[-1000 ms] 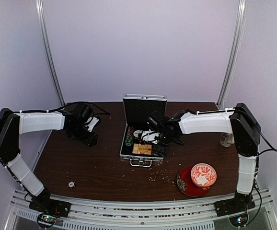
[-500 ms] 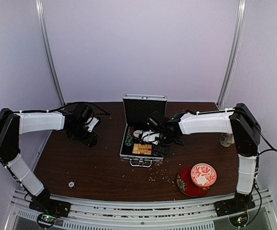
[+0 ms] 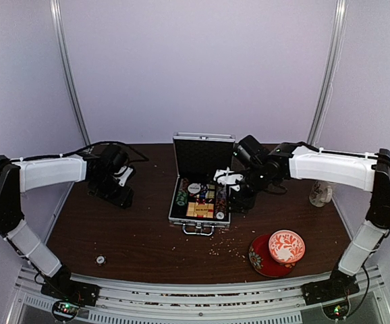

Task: Pack up texas hold em set

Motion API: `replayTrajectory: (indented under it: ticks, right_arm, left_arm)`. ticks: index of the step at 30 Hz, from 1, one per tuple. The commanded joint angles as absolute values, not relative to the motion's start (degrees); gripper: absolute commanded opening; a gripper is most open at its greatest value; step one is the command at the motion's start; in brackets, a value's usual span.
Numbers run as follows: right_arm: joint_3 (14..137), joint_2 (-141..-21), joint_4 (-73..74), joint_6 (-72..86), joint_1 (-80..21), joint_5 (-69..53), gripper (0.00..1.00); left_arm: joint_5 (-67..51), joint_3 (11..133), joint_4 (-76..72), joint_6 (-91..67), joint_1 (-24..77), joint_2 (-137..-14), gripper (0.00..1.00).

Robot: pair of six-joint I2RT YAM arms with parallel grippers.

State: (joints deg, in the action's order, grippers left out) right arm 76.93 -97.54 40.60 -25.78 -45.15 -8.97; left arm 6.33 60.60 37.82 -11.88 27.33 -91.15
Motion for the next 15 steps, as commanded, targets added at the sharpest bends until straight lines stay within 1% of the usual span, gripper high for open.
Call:
replayTrajectory:
  ticks: [1, 5, 9, 15]
  right_arm:
    - [71.1, -91.5, 39.8, -28.7, -44.2, -23.9, 0.72]
    - [66.2, -89.0, 36.0, -28.9, -43.9, -26.6, 0.72]
    - [63.9, -87.5, 34.5, -29.2, -43.7, -26.0, 0.72]
    - [62.3, -86.4, 34.4, -30.1, -43.6, -28.3, 0.72]
  left_arm:
    - [4.8, 57.0, 46.8, -20.9, 28.9, -84.7, 0.58]
    - [4.8, 51.0, 51.9, -28.4, 29.7, -79.2, 0.6]
    - [2.2, 45.3, 53.0, -35.6, 29.7, -73.3, 0.66]
    - [1.1, 40.4, 53.0, -41.9, 29.6, -70.7, 0.67]
